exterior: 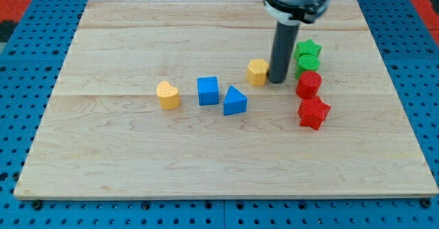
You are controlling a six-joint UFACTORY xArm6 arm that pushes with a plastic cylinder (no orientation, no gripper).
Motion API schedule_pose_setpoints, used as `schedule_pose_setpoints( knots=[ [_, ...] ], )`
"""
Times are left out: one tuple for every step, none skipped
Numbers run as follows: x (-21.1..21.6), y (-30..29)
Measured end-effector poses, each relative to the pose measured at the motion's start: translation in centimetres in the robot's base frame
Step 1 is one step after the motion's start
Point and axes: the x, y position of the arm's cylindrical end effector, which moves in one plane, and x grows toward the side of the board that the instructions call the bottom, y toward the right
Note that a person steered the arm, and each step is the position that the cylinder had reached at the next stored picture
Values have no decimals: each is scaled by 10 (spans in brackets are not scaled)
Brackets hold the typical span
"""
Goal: Push the blue triangle to the bottom of the blue cube
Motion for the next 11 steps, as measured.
schedule_pose_setpoints(
  knots=[
    [-37, -58],
    [-73, -67],
    [-37, -56],
    [18, -52],
    [67, -88],
    [87, -84],
    [104, -52],
    [102, -39],
    [128, -29],
    [145, -14],
    [141, -41]
  ],
)
